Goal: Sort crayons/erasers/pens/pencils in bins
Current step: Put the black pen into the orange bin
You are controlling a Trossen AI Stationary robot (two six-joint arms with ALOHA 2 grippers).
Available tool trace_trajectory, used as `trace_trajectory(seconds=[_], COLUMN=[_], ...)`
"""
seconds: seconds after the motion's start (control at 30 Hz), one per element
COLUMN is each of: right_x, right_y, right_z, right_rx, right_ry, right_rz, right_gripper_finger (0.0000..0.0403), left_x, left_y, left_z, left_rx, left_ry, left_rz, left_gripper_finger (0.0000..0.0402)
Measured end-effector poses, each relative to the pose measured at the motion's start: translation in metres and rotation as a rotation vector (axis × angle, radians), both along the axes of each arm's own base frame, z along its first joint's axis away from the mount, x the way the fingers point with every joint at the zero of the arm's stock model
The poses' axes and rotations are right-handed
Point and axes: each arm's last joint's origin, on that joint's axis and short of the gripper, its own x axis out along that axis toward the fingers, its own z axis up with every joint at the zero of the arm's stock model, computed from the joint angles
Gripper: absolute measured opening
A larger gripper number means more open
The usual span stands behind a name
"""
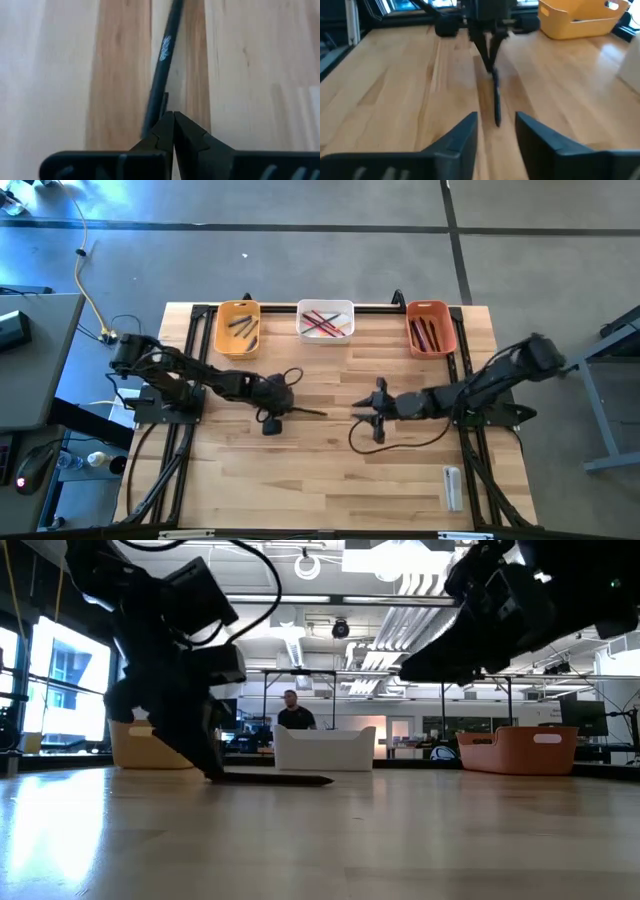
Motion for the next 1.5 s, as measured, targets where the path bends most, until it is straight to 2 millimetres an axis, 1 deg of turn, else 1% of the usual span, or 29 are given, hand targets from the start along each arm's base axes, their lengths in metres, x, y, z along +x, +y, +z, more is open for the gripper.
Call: trace_trajectory(seconds=[0.13, 0.23, 0.43, 0.57, 0.7, 0.8, 0.93, 1.1, 1.2, 1.37, 1.5], right_x=[0.010, 0.023, 0.053, 0.062, 0.066, 0.066, 0.066, 0.067, 0.067, 0.067, 0.067], right_y=[0.003, 0.003, 0.008, 0.010, 0.012, 0.012, 0.012, 0.012, 0.012, 0.012, 0.013], right_z=[-0.020, -0.031, -0.042, -0.045, -0.042, -0.041, -0.041, -0.041, -0.041, -0.041, -0.041], right_rx=[0.005, 0.012, 0.006, -0.019, -0.014, -0.009, -0.009, -0.025, -0.024, -0.025, -0.002], right_ry=[0.018, 0.056, 0.101, 0.145, 0.144, 0.143, 0.141, 0.140, 0.140, 0.141, 0.140], right_rz=[-0.020, -0.042, -0.020, -0.013, -0.004, 0.013, 0.015, 0.022, 0.025, 0.025, 0.029], right_gripper_finger=[0.0175, 0.0196, 0.0204, 0.0204, 0.0204, 0.0204, 0.0204, 0.0204, 0.0204, 0.0204, 0.0204], left_x=[0.006, 0.011, 0.016, 0.013, 0.000, -0.009, -0.015, -0.011, -0.010, -0.008, -0.007], left_y=[-0.004, -0.004, -0.005, -0.006, -0.007, -0.007, -0.005, -0.004, -0.002, 0.005, 0.007], left_z=[-0.014, -0.021, -0.024, -0.015, -0.002, 0.009, 0.013, 0.011, 0.007, -0.003, -0.004], left_rx=[0.012, 0.015, 0.004, 0.022, 0.028, 0.051, 0.124, 0.179, 0.192, 0.189, 0.168], left_ry=[0.017, 0.009, -0.035, -0.042, 0.009, 0.038, 0.078, 0.071, 0.088, 0.119, 0.112], left_rz=[-0.015, -0.018, -0.035, -0.068, -0.104, -0.095, -0.046, -0.089, -0.106, -0.092, -0.100], left_gripper_finger=[0.0001, 0.0001, 0.0001, 0.0001, 0.0000, 0.0003, 0.0019, 0.0044, 0.0050, 0.0035, 0.0013])
